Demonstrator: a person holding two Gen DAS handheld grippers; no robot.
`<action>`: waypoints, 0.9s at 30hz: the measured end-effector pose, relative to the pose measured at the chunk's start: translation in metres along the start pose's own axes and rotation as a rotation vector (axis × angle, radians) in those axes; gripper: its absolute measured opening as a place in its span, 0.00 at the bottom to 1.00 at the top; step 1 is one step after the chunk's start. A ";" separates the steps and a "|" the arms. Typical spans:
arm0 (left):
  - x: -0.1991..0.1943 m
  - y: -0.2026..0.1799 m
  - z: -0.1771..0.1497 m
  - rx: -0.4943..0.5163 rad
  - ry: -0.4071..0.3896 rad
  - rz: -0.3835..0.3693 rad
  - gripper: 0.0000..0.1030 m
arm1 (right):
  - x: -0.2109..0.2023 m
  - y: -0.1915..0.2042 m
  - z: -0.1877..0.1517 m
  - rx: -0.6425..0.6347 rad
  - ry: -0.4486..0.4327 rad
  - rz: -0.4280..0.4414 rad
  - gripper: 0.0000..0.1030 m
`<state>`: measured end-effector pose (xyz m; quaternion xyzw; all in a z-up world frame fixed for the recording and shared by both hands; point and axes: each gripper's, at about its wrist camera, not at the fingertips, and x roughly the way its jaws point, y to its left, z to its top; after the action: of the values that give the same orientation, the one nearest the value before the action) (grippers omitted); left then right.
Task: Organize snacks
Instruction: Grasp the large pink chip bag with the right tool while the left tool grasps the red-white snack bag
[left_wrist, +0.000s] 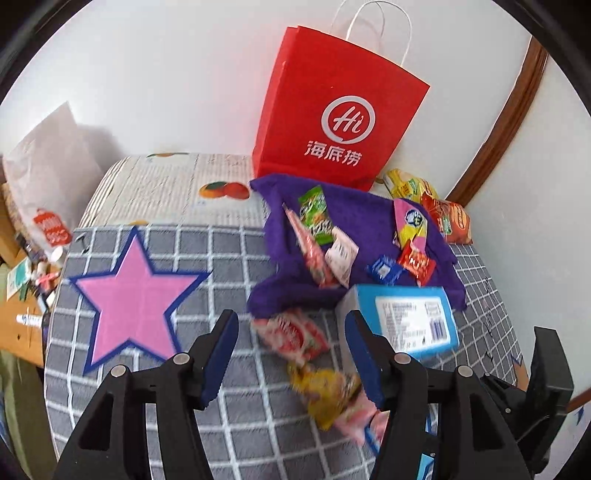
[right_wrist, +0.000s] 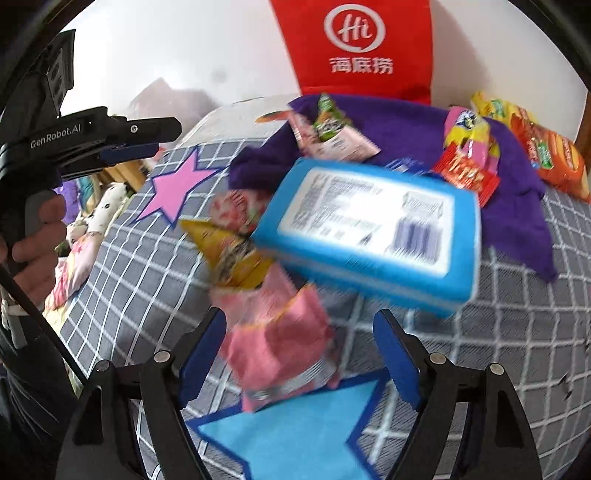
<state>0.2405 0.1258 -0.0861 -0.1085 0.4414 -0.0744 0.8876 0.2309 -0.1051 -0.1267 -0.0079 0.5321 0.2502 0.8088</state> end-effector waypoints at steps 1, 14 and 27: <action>-0.003 0.001 -0.005 -0.002 0.000 0.003 0.56 | 0.001 0.004 -0.005 -0.005 -0.001 -0.003 0.80; -0.040 0.013 -0.053 -0.011 0.005 0.047 0.56 | 0.028 0.023 -0.033 -0.059 -0.018 -0.083 0.79; -0.045 0.006 -0.059 -0.008 0.011 0.027 0.56 | 0.001 0.019 -0.040 -0.015 -0.109 -0.122 0.58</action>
<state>0.1665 0.1345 -0.0883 -0.1055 0.4480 -0.0615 0.8856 0.1891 -0.0998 -0.1402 -0.0326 0.4839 0.2045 0.8502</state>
